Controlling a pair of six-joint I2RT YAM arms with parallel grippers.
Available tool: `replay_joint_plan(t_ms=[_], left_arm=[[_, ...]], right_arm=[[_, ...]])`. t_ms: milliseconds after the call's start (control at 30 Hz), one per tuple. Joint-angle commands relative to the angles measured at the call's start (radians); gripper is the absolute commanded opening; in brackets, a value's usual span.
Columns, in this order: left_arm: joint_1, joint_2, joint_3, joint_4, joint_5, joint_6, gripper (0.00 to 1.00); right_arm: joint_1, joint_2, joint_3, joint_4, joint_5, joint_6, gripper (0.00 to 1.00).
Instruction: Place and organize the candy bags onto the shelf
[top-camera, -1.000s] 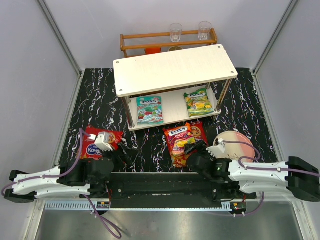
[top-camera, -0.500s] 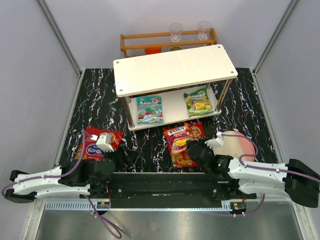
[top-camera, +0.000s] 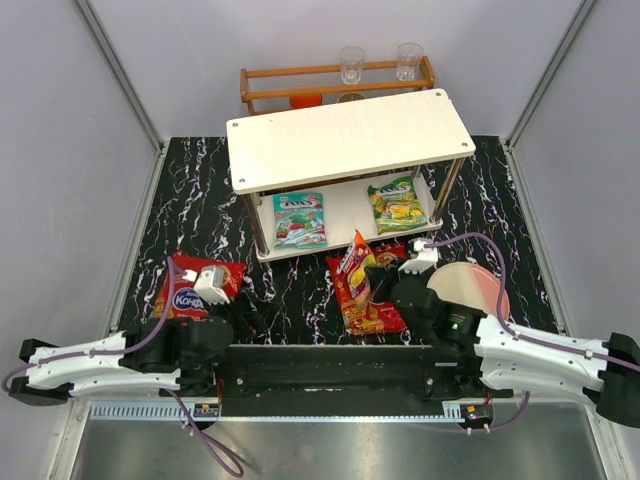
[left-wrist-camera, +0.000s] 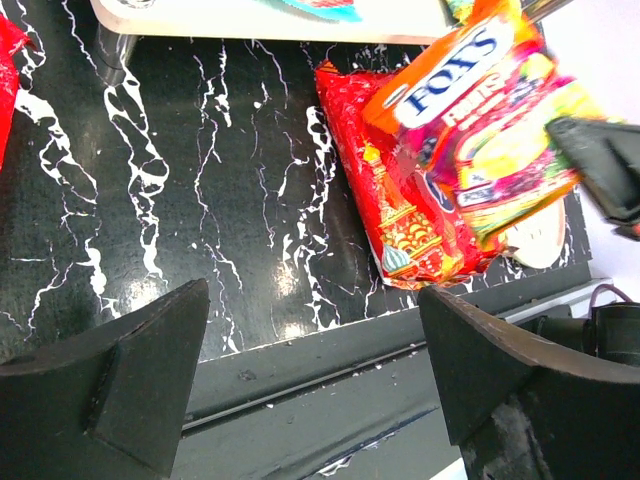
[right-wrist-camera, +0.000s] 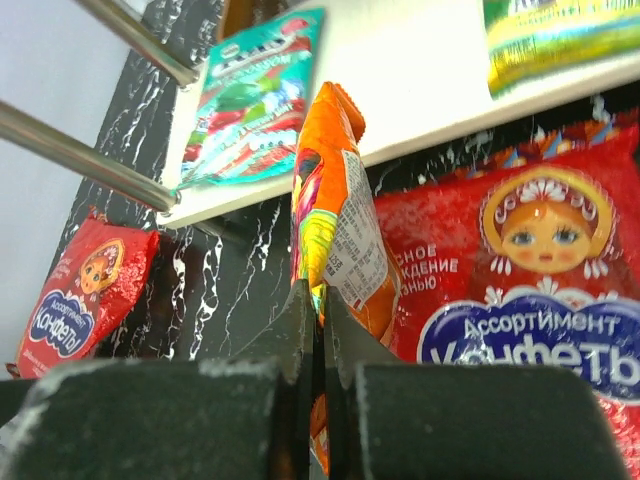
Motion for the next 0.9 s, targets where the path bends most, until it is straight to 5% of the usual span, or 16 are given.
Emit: replay_joint_plan(t_ms=[0,300,633,867], left_arm=[[0.003,0.04,0.003,0.015,0.002,-0.038,0.88],[0.003,0.079,-0.016,0.061,0.006,-0.049,0.87],[0.003,0.102,-0.012,0.071,-0.012,-0.038,0.87],[0.003,0.115,-0.015,0.077,-0.017,-0.044,0.87]], right_arm=[[-0.005,-0.081,0.071,0.127,-0.034,-0.324,0.0],[-0.094,-0.036,0.136,0.216,-0.045,-0.46,0.0],[-0.271,0.177,0.182,0.457,-0.255,-0.444,0.0],[-0.295,0.287,0.217,0.547,-0.171,-0.44,0.0]])
